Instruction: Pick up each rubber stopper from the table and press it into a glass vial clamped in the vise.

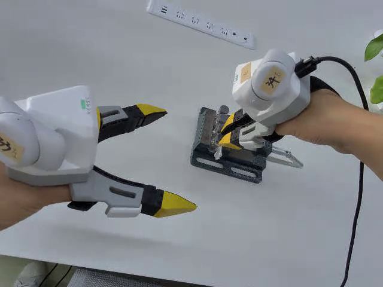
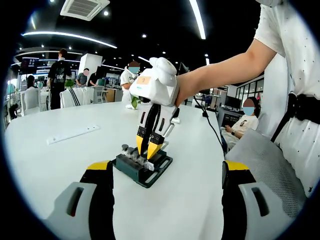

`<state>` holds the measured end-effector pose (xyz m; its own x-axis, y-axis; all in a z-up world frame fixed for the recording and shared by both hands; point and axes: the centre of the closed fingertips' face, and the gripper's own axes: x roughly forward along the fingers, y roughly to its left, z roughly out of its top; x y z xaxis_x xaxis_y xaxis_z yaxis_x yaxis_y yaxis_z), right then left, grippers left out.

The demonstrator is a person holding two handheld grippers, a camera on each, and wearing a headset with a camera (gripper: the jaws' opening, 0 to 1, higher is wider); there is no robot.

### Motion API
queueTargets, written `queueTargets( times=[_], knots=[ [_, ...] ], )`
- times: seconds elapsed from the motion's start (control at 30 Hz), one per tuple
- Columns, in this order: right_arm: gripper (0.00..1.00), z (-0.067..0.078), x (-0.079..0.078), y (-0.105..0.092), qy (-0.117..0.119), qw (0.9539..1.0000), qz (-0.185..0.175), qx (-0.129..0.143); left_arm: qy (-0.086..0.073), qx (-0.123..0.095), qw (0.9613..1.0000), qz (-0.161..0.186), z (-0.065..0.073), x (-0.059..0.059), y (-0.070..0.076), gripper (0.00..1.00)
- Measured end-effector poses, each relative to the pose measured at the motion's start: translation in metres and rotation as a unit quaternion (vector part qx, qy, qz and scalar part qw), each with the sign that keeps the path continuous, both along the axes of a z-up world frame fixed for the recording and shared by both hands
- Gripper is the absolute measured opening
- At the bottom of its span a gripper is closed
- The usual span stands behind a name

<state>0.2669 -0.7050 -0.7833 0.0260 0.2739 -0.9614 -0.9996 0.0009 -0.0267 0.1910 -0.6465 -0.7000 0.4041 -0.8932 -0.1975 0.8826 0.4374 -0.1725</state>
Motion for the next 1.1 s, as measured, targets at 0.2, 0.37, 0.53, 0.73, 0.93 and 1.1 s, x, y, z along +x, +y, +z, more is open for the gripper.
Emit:
queueTargets(
  times=[0.2,0.37,0.53,0.73,0.93,1.1],
  knots=[
    [0.06,-0.0006,0.0009,-0.001,-0.011,0.9999,0.005,-0.003,0.0,-0.001,1.0,-0.003,0.0014,0.0002,-0.0024,0.89],
    [0.07,-0.0004,0.0016,-0.0026,-0.012,0.9999,0.007,0.001,0.0,0.0,1.0,-0.004,0.0027,-0.0001,-0.003,0.89],
    [0.07,-0.0006,0.0002,-0.001,-0.012,0.9999,0.001,0.004,0.001,0.003,1.0,-0.003,0.0013,-0.0006,-0.0024,0.89],
    [0.08,-0.0005,0.0004,0.0,-0.009,0.9999,0.0,0.01,0.003,0.002,1.0,-0.003,0.0006,-0.0015,-0.0029,0.88],
    [0.09,0.0035,-0.0002,-0.0004,-0.009,0.9998,-0.007,0.019,0.003,0.002,1.0,-0.004,0.0001,-0.0013,-0.0033,0.88],
    [0.1,0.0044,0.0033,0.0003,-0.015,0.9994,-0.012,0.028,0.002,0.002,1.0,-0.006,0.0005,-0.0021,-0.0045,0.87]
  ],
)
